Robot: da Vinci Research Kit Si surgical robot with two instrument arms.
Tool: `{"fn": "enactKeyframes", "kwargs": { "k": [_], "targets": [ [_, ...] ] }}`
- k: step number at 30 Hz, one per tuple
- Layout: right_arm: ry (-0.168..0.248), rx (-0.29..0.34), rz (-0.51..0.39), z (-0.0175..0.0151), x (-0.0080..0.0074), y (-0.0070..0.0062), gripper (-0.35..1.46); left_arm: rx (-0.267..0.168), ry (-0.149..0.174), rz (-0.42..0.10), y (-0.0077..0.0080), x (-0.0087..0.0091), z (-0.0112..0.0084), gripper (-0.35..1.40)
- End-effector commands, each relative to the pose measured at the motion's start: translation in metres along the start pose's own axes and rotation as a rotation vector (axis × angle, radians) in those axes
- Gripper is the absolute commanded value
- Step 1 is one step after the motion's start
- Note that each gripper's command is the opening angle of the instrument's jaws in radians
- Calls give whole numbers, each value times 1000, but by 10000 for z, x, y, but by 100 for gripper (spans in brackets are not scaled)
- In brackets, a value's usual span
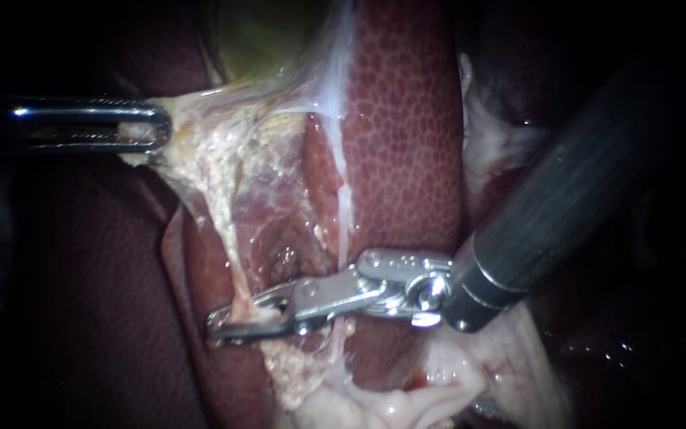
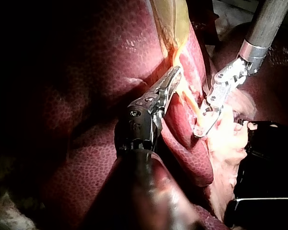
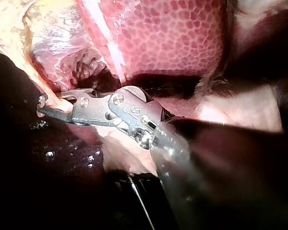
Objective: Going back first clip left tube
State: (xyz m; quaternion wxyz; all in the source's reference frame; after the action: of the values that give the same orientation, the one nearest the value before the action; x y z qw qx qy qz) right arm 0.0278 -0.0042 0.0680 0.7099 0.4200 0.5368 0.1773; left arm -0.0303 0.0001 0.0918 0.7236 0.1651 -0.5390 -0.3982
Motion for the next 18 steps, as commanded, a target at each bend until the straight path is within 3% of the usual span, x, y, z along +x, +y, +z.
{"fn": "enactKeyframes", "kwargs": {
  "k": [1, 8, 11, 12, 14, 18],
  "targets": [
    [0, 0, -1, 0, 0, 0, -35, 1, 0, 1, 0, 0, 0, -35],
    [-9, 21, -1, 1, 0, -2, -35, 1, 0, 1, 0, 0, 0, -35],
    [54, 48, -7, 5, 3, -2, 35, 1, 0, 1, 0, 0, 0, -35],
    [71, 51, -25, 7, 5, 0, 47, 1, 0, 1, 0, 0, 0, -35],
    [90, 50, -50, 13, 8, 5, 57, 1, 0, 1, 0, 0, 0, -35],
    [91, 39, -91, 12, 7, 11, 60, 1, 0, 1, 0, 0, -1, -35]
  ]
}}
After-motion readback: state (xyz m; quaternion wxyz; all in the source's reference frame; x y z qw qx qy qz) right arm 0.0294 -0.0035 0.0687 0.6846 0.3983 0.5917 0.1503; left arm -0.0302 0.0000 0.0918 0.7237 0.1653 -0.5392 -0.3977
